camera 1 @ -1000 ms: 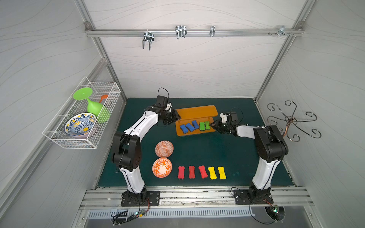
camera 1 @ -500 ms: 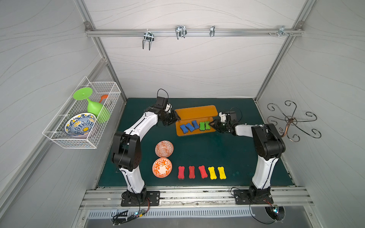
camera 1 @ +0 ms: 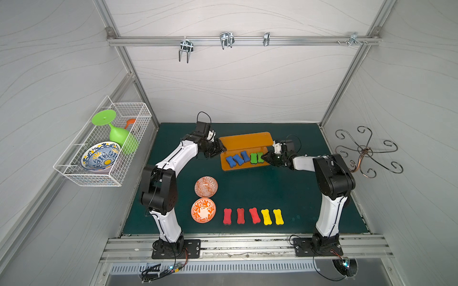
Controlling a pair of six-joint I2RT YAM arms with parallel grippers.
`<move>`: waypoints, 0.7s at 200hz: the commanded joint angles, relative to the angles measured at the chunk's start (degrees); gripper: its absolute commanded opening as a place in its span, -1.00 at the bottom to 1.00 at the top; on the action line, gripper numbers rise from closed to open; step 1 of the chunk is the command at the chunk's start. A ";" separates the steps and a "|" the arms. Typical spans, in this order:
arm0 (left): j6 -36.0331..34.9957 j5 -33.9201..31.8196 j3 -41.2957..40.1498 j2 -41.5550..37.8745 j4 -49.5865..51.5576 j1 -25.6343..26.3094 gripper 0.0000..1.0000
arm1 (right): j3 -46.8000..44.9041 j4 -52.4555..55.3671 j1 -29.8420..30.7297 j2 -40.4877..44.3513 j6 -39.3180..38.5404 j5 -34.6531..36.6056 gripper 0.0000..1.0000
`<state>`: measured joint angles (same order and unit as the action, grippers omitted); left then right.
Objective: Remove the whiteboard erasers from the shelf
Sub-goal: Pick up the whiteboard eraser from the shelf.
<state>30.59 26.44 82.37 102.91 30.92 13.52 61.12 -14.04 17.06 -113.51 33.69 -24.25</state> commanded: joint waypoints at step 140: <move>0.52 1.17 -2.58 -2.01 -3.27 -1.30 -0.12 | -12.33 12.77 1.13 19.32 -5.54 4.75 -1.00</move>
<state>30.87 27.46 80.49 102.56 28.77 12.67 53.01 -6.48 17.91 -101.27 29.95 -20.45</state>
